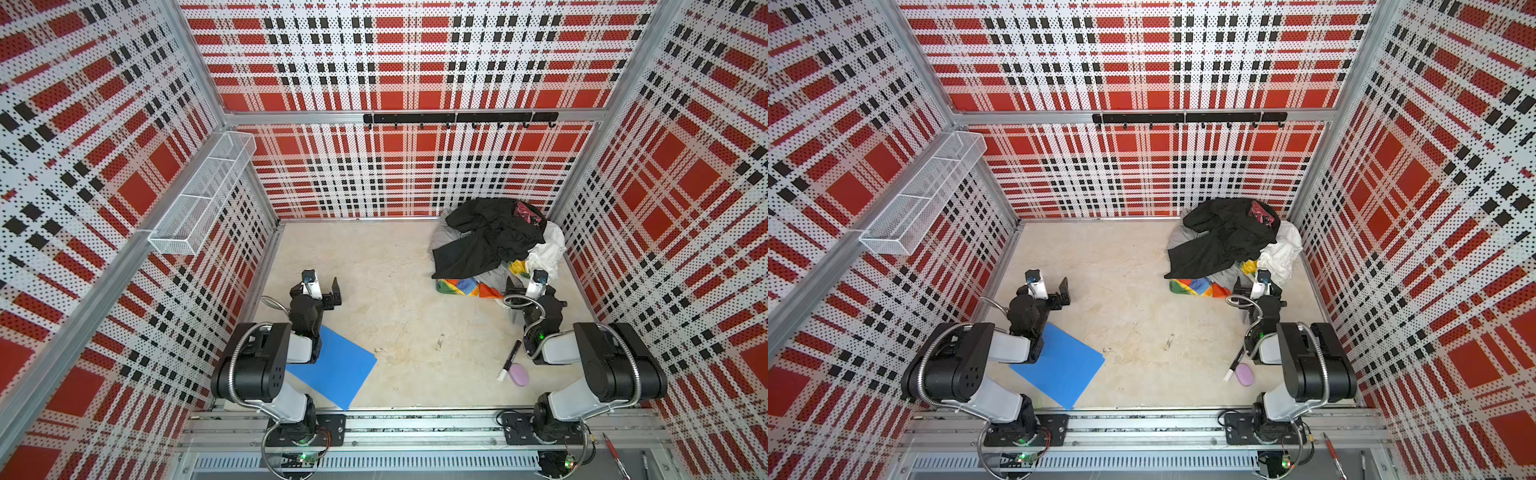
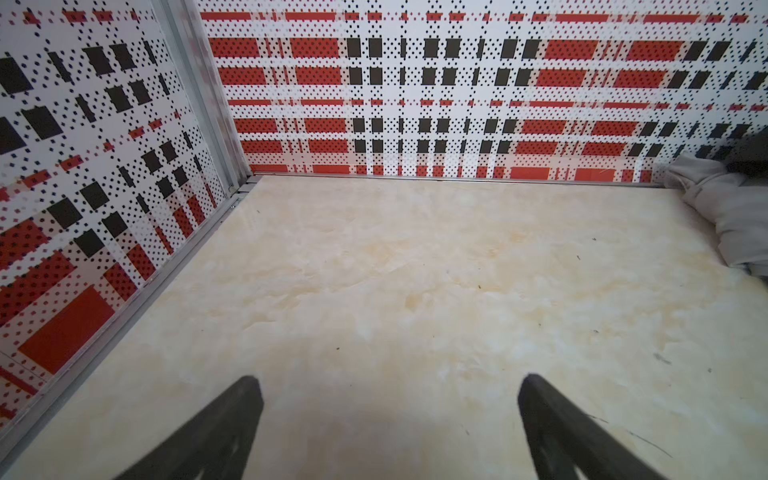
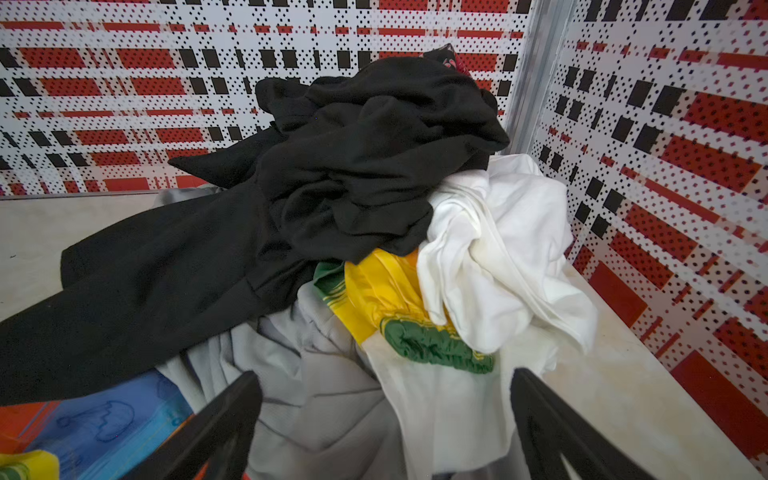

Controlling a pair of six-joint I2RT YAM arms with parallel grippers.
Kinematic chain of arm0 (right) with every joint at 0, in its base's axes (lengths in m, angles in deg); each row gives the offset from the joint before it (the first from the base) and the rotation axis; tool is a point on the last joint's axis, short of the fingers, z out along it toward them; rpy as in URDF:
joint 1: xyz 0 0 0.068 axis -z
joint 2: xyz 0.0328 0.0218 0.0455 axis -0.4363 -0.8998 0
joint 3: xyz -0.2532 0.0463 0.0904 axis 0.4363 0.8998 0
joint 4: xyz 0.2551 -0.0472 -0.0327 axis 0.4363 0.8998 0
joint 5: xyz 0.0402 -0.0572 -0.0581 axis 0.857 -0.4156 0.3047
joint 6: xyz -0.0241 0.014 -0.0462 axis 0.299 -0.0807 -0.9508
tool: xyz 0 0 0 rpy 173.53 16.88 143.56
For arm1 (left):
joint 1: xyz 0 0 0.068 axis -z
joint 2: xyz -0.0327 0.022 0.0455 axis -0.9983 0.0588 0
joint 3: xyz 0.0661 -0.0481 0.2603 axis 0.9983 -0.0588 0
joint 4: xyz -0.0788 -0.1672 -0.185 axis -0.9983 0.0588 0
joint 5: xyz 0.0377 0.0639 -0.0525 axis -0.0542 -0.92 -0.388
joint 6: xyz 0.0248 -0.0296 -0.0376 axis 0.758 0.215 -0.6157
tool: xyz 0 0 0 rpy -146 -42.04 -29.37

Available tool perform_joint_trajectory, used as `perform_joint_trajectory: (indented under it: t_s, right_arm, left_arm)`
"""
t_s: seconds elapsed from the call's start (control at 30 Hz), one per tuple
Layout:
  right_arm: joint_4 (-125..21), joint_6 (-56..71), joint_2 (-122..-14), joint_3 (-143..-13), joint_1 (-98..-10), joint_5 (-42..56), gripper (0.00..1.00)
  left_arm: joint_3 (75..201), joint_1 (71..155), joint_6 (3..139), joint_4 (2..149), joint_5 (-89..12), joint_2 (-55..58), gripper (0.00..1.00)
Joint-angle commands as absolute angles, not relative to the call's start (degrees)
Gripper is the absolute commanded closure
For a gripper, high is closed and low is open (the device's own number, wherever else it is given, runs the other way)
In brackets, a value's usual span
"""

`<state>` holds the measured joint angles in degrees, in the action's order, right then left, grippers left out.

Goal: Pick out a specific cloth from the pile

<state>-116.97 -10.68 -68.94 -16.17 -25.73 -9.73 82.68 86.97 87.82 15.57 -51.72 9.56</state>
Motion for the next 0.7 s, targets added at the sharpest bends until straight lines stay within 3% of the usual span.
perform_joint_trajectory:
  t_s: [0.0,0.67]
  right_arm:
    - [-119.3,-11.4,-69.2,-16.9,-25.5,-9.0,0.0]
    - [-119.5,-11.4,-69.2,-16.9,-25.5,-9.1,0.0]
  left_arm:
    - [83.8,86.7,87.4,13.6,-51.5,9.9,0.01]
    - [83.8,86.5,87.3,13.6,-51.0,9.8,0.01]
